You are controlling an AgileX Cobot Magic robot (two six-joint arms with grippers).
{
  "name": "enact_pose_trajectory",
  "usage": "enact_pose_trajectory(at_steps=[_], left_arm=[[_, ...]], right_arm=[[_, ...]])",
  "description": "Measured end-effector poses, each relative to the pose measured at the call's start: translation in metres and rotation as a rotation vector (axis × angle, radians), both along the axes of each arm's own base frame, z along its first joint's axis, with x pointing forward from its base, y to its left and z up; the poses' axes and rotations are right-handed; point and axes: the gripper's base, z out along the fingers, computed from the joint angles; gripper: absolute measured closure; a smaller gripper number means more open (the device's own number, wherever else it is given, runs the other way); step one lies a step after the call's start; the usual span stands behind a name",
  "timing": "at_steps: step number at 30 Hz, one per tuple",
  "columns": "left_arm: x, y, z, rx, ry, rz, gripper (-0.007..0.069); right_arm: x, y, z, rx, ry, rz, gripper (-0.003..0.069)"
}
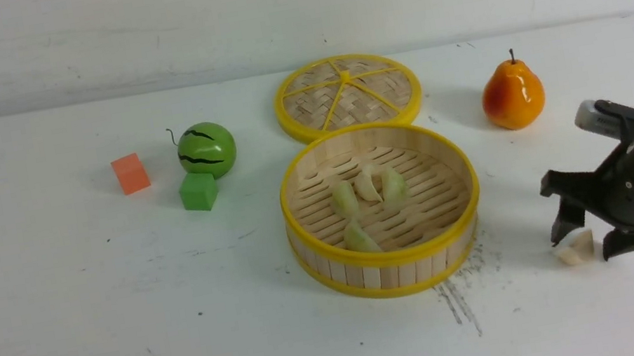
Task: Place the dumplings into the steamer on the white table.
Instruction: 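Reach for and grasp a dumpling lying on the table beside the steamer, then place the dumpling in the bamboo steamer basket with the right gripper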
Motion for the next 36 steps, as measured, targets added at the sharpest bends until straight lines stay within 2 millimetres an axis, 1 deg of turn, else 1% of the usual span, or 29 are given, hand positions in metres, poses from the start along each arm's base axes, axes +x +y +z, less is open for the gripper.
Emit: enact_pose_trajectory(at_steps=[6, 7, 9, 11, 13, 17, 19, 22, 25, 26, 27, 28, 30, 32, 34, 35, 36], left_arm=[[0.000, 0.000, 0.000, 0.003, -0.001, -0.003, 0.0571], [0.000, 0.000, 0.000, 0.004, -0.001, -0.002, 0.0568], [0.000, 0.000, 0.000, 0.003, -0.002, -0.002, 0.0568], [0.000, 0.000, 0.000, 0.003, -0.002, -0.002, 0.0568], [0.000, 0.000, 0.000, 0.005, -0.001, -0.002, 0.0568], [0.000, 0.001, -0.001, 0.010, 0.004, -0.002, 0.0568], [0.000, 0.001, -0.001, 0.012, 0.006, -0.002, 0.0568], [0.000, 0.001, -0.001, 0.011, 0.005, -0.002, 0.0568], [0.001, 0.000, 0.000, 0.003, -0.009, -0.001, 0.0568], [0.001, 0.000, 0.000, 0.002, -0.010, -0.001, 0.0568], [0.001, 0.000, 0.001, 0.001, -0.012, -0.001, 0.0568], [0.001, 0.000, 0.001, 0.002, -0.011, -0.001, 0.0568], [0.000, 0.000, 0.000, 0.000, -0.003, 0.004, 0.0566], [-0.001, 0.001, 0.000, -0.004, 0.012, 0.014, 0.0565], [-0.005, 0.003, -0.001, -0.010, 0.017, 0.023, 0.0565], [-0.006, 0.004, -0.001, -0.015, 0.015, 0.025, 0.0565], [-0.014, 0.009, -0.002, -0.036, -0.003, 0.033, 0.0565]], right_arm=[[-0.003, 0.010, -0.001, -0.020, 0.010, 0.103, 0.0214], [-0.003, 0.014, -0.001, -0.021, 0.010, 0.118, 0.0259], [-0.004, 0.018, -0.002, -0.022, 0.011, 0.131, 0.0312], [-0.004, 0.021, -0.002, -0.024, 0.015, 0.149, 0.0396], [-0.004, 0.021, -0.002, -0.030, 0.010, 0.167, 0.0428], [-0.005, 0.027, 0.002, -0.046, 0.003, 0.257, 0.0424], [-0.006, 0.037, 0.012, -0.050, -0.007, 0.329, 0.0424], [-0.003, 0.059, 0.041, -0.059, -0.085, 0.437, 0.0424], [0.002, 0.097, 0.076, -0.064, -0.190, 0.571, 0.0424], [0.001, 0.101, 0.078, -0.063, -0.195, 0.585, 0.0424], [0.004, 0.117, 0.089, -0.061, -0.240, 0.623, 0.0424], [0.005, 0.127, 0.093, -0.061, -0.263, 0.644, 0.0424], [0.012, 0.141, 0.096, -0.061, -0.289, 0.657, 0.0426], [0.020, 0.148, 0.090, -0.063, -0.284, 0.643, 0.0426], [0.029, 0.151, 0.078, -0.068, -0.257, 0.621, 0.0426], [0.031, 0.152, 0.075, -0.070, -0.253, 0.616, 0.0426], [0.037, 0.154, 0.059, -0.073, -0.219, 0.601, 0.0426]])
